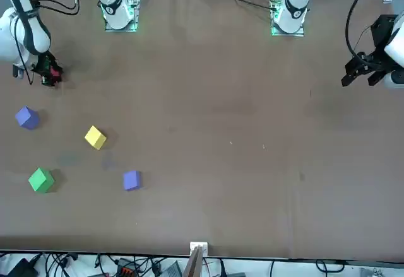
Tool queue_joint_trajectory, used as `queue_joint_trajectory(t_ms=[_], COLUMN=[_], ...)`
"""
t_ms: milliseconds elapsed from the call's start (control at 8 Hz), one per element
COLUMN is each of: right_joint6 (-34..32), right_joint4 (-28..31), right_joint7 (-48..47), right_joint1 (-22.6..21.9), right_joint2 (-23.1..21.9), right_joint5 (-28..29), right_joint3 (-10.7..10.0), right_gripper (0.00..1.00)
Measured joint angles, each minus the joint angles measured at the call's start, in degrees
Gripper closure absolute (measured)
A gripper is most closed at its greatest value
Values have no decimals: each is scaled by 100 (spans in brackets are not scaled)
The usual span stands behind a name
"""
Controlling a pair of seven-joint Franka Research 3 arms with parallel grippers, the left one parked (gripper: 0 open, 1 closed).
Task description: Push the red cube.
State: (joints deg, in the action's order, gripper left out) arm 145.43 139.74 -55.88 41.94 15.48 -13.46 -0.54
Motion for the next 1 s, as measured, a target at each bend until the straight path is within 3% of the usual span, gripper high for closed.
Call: queue_joint_trajectory(t_ms=[1000], right_joint6=[-5], right_joint4=[-312], right_joint7=[262], right_joint1=[380], right_joint2=[251], right_joint5=[-247], right_joint3=[3], right_gripper=[49])
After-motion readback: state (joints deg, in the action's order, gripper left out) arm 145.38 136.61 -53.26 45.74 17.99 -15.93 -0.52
